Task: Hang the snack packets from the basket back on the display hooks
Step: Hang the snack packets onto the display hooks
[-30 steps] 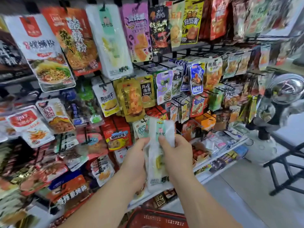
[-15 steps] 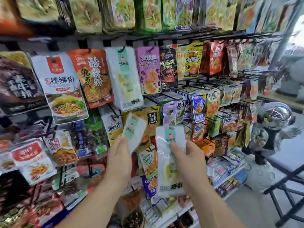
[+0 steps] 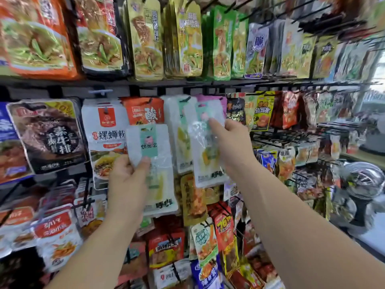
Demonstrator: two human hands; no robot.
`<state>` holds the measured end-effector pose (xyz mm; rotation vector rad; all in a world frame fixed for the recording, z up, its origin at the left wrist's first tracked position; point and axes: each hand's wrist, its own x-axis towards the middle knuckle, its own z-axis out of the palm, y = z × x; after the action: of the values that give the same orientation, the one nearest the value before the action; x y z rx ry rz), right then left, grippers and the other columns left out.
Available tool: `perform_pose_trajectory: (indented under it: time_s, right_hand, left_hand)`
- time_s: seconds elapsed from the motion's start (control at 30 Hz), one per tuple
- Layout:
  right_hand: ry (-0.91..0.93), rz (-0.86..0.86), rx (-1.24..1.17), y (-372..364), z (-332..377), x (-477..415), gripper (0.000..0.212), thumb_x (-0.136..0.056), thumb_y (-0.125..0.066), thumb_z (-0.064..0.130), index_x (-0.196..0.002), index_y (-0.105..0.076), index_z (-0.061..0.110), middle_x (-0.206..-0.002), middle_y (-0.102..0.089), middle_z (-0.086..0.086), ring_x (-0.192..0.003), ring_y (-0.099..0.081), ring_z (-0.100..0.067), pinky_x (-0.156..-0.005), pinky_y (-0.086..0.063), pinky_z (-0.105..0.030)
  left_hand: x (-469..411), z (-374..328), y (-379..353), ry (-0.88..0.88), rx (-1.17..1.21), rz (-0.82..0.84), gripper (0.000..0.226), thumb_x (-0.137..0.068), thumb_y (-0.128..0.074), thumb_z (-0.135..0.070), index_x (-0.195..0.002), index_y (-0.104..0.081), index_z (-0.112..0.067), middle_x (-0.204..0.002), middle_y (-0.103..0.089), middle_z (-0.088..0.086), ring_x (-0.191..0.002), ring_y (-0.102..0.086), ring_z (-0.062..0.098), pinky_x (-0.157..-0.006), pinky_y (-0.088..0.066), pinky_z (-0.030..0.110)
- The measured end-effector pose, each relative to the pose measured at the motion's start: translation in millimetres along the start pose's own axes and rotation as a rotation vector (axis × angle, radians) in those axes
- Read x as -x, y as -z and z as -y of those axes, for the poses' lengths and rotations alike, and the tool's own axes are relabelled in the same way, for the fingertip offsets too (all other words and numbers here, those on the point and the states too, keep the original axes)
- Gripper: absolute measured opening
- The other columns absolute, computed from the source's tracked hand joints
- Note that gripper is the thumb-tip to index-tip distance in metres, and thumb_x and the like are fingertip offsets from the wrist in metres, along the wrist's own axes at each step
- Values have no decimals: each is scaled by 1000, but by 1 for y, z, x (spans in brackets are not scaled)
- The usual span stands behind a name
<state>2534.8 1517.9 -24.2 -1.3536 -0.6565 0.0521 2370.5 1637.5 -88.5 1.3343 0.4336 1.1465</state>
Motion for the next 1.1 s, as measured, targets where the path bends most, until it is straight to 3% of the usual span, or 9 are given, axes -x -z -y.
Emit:
perform_pose_trajectory:
  time_s: [0.23,0.4,0.47,0.67,0.83,0.9,0.97,1.03,1.1]
  right_hand:
    - [-16,-55,-15,-35,0,-31,51,-96,-70,30,-67,-30,20,-52,-27,10,-51,-27,-17,-55,-26,-29]
    - [-24,-45,18,-41,-9,-31,54,-99,-66,29,-66,-24,23,-45,-21,16,-47,-20,-13,-57,-20,-31]
    - [-26,-54,32,-43,-12,-32,52,-100,-65,27,-65,-26,23,-46,-23,16,-48,-21,-14,-57,-18,-31]
    - [8,-138,215,-57,-14,-41,46,-96,-66,39,-65,-38,19,-61,-39,-1,-56,-35,-19,-60,-28,-32]
    - [57,-181,377,-69,-16,-35,33,-102,-60,42,-84,-55,15,-69,-49,6,-59,-42,-10,-52,-26,-30]
    - [76,-202,317,-68,-22,-30,25,-100,-64,39,-109,-55,17,-85,-53,10,-72,-50,-7,-57,-33,-24]
    - [116,-203,312,-61,-29,-24,39,-95,-72,34,-126,-50,24,-107,-54,5,-91,-53,-12,-72,-41,-26]
    - [170,-205,381,-52,-36,-18,45,-92,-75,33,-129,-50,27,-121,-47,2,-104,-50,-15,-87,-42,-29]
    - [235,-212,408,-42,-39,-9,32,-92,-73,35,-119,-57,26,-117,-49,4,-105,-50,-15,-90,-43,-31]
  left_hand:
    - [-10,-5,14,8,26,-24,9,-105,-59,-13,-104,-63,-21,-91,-78,-4,-85,-72,22,-79,-59,45]
    - [-9,-2,22,3,8,-10,11,-105,-59,-11,-107,-64,-21,-96,-80,-7,-87,-76,15,-68,-61,30]
    - [-7,-3,24,-2,0,-9,12,-105,-59,-11,-106,-64,-22,-95,-80,-7,-86,-76,13,-69,-60,31]
    - [-4,-10,23,17,-7,-6,2,-104,-62,-17,-105,-63,-19,-105,-77,10,-102,-72,42,-90,-57,67]
    - [-3,-17,18,1,-12,22,5,-103,-63,-17,-106,-64,-21,-105,-79,4,-105,-72,38,-93,-56,65]
    - [-1,-20,15,-4,-4,33,6,-103,-61,-16,-107,-63,-20,-101,-80,-1,-100,-76,28,-87,-62,54]
    - [-1,-23,10,-6,-9,52,8,-103,-61,-15,-110,-62,-19,-100,-80,-4,-95,-77,20,-83,-62,47]
    - [-4,-24,4,-1,-33,70,7,-103,-62,-18,-110,-63,-19,-101,-80,-2,-97,-77,23,-87,-62,54]
    - [-8,-24,-6,2,-49,90,6,-102,-65,-22,-108,-64,-22,-104,-79,1,-101,-75,30,-91,-59,61]
